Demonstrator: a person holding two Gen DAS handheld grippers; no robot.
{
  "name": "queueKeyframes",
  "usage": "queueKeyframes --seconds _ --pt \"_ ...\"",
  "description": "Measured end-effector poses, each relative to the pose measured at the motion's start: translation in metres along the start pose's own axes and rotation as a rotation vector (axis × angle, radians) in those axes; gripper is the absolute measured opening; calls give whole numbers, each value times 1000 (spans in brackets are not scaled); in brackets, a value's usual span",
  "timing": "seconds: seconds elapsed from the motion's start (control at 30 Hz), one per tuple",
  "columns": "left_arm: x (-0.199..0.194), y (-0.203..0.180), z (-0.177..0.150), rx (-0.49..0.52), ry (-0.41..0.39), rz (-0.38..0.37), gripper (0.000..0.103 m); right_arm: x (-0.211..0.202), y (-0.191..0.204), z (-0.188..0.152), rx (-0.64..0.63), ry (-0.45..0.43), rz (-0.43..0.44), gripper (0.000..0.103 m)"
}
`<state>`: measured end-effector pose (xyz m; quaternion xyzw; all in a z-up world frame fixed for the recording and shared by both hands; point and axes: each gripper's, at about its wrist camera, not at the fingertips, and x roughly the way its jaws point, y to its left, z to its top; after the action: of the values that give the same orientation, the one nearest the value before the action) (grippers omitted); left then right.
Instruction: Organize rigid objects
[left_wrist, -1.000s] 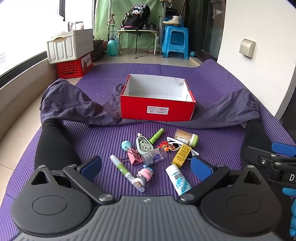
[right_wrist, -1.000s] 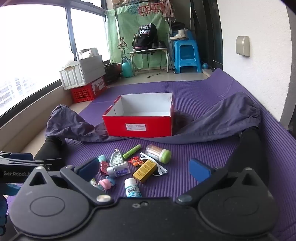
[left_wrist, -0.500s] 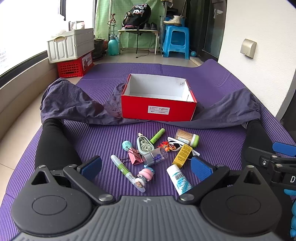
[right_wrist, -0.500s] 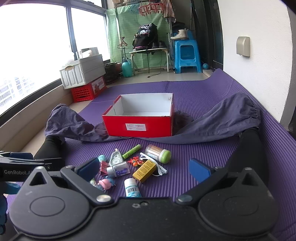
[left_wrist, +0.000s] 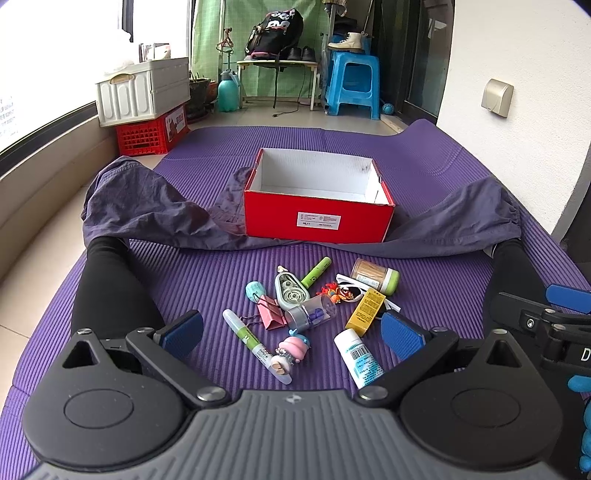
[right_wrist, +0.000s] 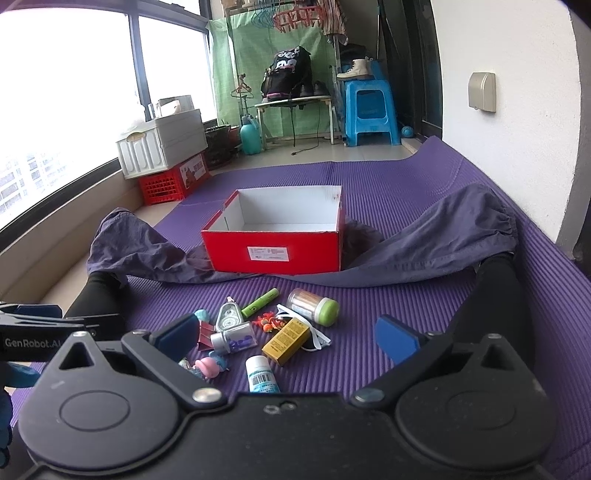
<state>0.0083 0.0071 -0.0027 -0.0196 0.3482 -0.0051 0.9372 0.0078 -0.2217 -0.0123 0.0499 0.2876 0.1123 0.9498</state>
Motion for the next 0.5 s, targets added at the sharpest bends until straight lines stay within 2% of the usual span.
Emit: queueKeyframes --seconds 0.13,0.5 --pt "-3 0 1 -3 -7 4 103 0 2 -1 -1 1 -32 102" --pt "-20 -2 0 8 -84 -3 103 -17 13 -1 -45 -100 29 103"
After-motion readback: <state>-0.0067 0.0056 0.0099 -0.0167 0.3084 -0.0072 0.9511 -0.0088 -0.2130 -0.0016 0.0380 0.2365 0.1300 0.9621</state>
